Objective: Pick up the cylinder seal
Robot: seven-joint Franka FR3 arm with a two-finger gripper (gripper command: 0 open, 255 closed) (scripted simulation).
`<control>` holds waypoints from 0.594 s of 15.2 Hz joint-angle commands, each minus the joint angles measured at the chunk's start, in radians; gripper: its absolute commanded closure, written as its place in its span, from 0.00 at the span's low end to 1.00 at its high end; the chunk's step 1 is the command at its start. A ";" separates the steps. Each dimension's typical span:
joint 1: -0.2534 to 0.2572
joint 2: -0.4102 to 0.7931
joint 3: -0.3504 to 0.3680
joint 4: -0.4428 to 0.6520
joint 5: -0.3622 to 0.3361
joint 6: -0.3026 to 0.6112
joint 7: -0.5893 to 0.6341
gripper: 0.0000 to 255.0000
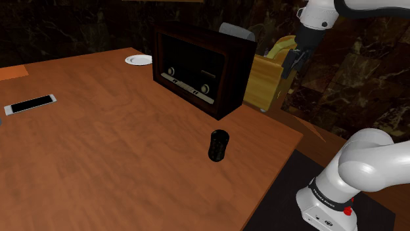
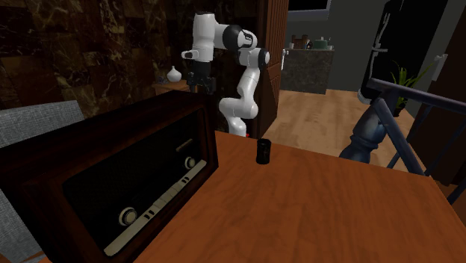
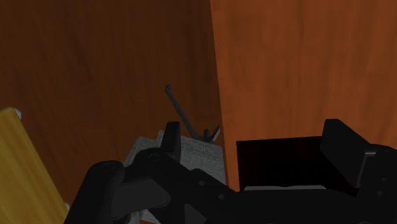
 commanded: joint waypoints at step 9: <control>0.052 0.017 0.160 -0.075 0.125 0.071 0.191 0.00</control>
